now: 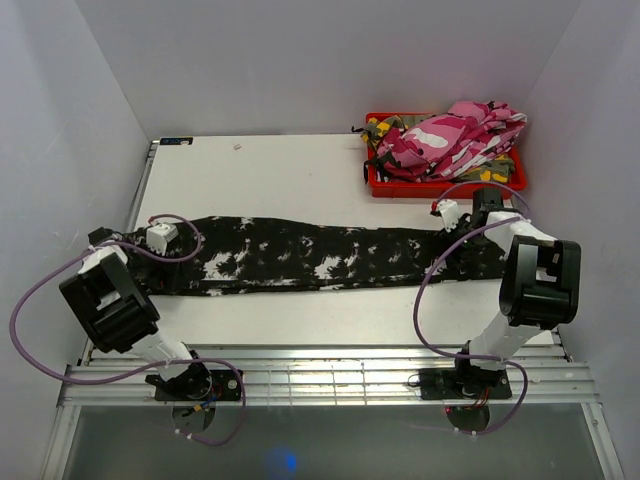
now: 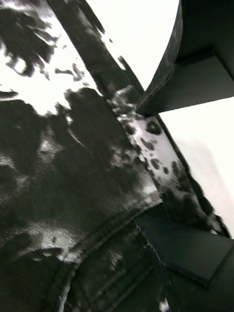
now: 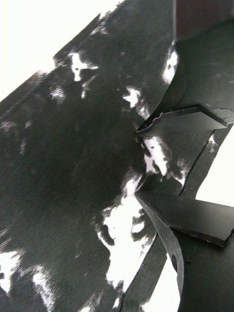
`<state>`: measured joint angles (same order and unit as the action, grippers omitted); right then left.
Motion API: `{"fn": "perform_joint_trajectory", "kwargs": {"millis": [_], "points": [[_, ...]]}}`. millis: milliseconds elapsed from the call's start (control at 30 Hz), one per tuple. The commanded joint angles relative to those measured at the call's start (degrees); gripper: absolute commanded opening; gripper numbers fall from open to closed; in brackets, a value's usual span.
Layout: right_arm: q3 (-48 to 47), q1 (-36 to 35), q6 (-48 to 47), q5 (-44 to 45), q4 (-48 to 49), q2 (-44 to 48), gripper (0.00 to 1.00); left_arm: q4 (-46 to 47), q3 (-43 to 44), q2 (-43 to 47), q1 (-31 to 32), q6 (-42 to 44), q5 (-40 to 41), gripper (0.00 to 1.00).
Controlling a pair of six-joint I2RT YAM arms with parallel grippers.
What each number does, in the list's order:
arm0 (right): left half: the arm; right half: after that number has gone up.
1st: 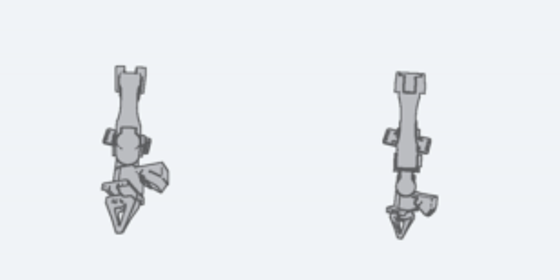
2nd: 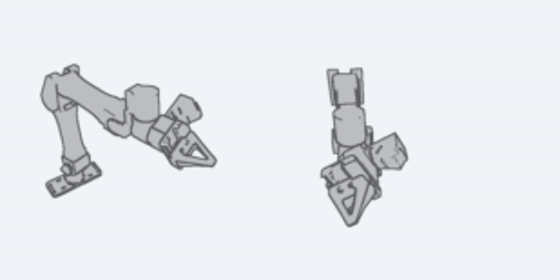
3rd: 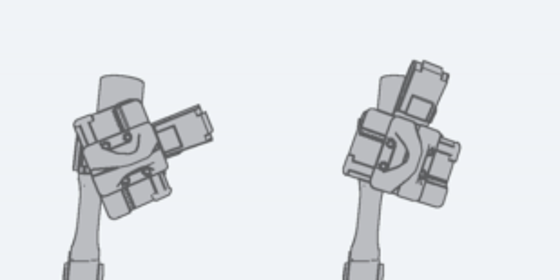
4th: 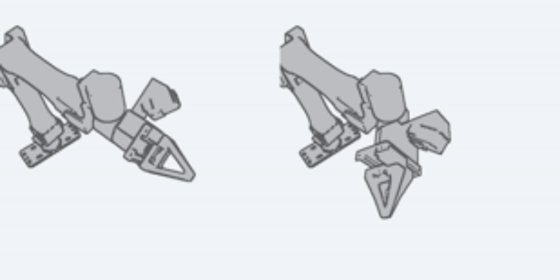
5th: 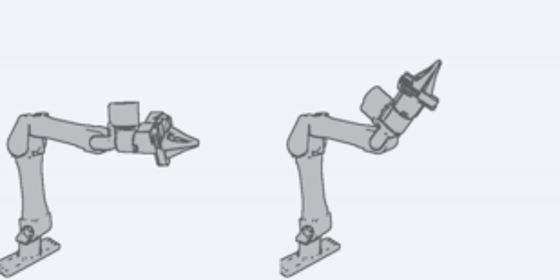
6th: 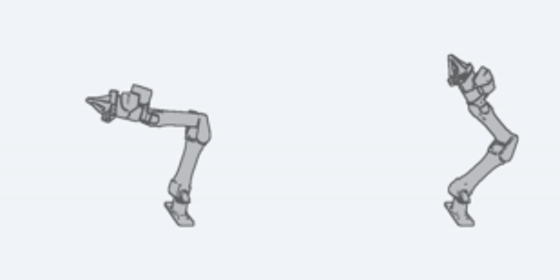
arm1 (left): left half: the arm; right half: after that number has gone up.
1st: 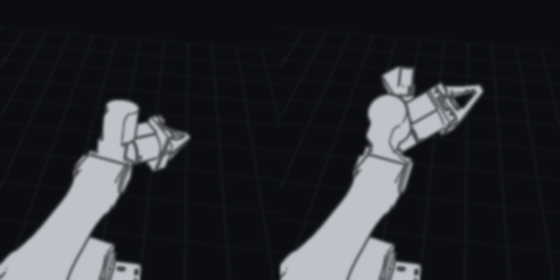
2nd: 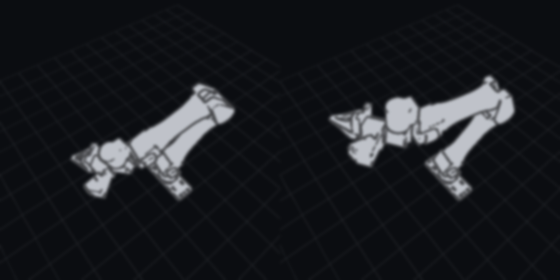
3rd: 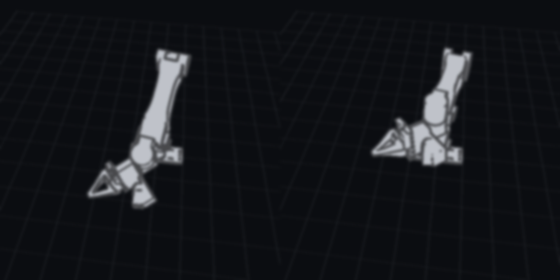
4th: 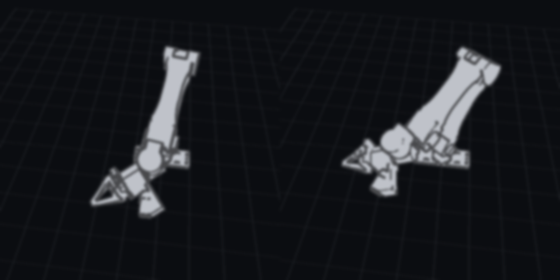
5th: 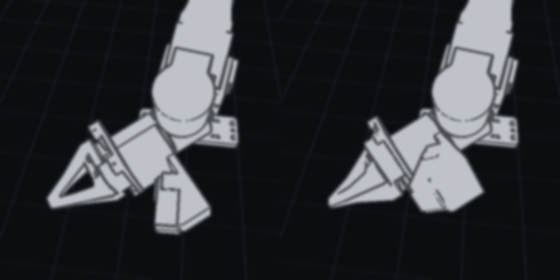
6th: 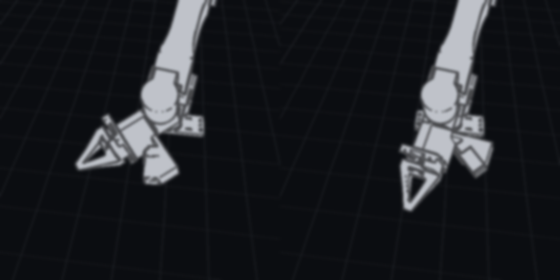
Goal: Fold and stack the trousers
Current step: Fold the trousers
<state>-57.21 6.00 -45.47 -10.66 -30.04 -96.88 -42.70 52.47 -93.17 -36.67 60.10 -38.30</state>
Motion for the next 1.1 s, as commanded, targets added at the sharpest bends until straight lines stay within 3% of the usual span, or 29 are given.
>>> {"fn": "perform_joint_trajectory", "kwargs": {"millis": [0,167,267,300,333,400,533,633,700,800,900,967,1067], "points": [[4.3,3.6,-4.3,11.8,-2.6,-1.6,0.53,1.5,-1.1,6.5,0.0,-2.4,2.1,0.98],[-0.2,3.8,-7.5,6.8,-7.5,8.5,0.58,-3.1,7.8,16.0,0.0,-2.1,-2.8,0.98],[-8.8,3.8,-8.8,-0.2,-14.2,13.1,0.76,-3.2,14.5,19.3,0.2,-8.8,-5.9,0.98],[-10.9,3.6,-8.8,-4.2,-15.3,14.0,0.93,-3.3,15.4,20.0,0.1,-10.0,-7.2,0.98],[-14.8,3.1,-8.7,-6.1,-17.4,15.1,1.00,-3.4,15.9,21.2,0.1,-10.1,-10.4,0.98],[-18.0,1.4,-8.8,-12.3,-19.3,15.9,0.90,-3.4,16.1,21.9,0.2,-9.5,-13.7,0.98],[-19.1,-2.4,-1.1,-24.8,-15.9,16.5,0.90,-0.5,17.0,18.7,2.5,-13.9,-18.1,0.88],[-18.5,-8.4,8.3,-31.1,-8.5,14.8,0.90,-0.8,20.4,10.5,5.4,-14.1,-19.3,0.84],[-21.0,-15.6,16.2,-26.6,-2.7,11.2,0.93,-1.1,22.7,7.0,7.0,-14.7,-21.8,0.83],[-22.1,-23.8,18.5,-22.4,1.5,8.7,1.00,-2.1,26.7,0.4,10.2,-14.0,-20.9,0.79],[-16.3,-28.7,21.0,-19.1,13.1,10.2,1.00,-2.8,29.9,-5.3,12.9,-14.1,-19.5,0.74],[-13.5,-30.7,20.6,-17.1,15.0,9.5,1.00,-2.3,32.0,-8.0,14.2,-15.4,-19.0,0.71],[-16.4,-32.7,22.9,-15.7,13.6,5.7,1.00,-0.5,32.9,-12.3,16.2,-15.6,-17.2,0.68]]}}
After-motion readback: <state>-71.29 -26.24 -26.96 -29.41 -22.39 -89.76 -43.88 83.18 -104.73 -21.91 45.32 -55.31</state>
